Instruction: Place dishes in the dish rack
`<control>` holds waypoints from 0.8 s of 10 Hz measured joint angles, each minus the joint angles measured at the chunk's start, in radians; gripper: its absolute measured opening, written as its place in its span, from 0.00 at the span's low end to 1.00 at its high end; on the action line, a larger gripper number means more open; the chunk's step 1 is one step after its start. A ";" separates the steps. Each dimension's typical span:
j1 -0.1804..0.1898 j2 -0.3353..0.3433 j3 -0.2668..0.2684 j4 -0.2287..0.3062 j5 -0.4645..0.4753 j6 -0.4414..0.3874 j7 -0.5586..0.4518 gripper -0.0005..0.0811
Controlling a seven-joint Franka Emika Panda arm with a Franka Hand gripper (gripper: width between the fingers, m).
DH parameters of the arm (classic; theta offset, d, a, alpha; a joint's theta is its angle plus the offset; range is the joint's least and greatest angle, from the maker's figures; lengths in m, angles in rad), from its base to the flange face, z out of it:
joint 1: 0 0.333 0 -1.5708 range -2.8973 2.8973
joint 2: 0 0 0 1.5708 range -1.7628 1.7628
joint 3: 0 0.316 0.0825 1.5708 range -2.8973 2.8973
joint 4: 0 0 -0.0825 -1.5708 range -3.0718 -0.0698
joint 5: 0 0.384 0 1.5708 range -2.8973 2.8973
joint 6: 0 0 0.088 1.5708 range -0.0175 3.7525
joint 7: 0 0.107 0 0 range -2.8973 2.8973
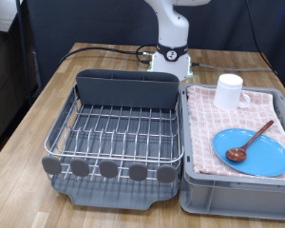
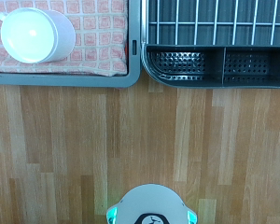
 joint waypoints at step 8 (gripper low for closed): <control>0.000 0.145 0.164 0.018 0.046 0.227 0.397 0.99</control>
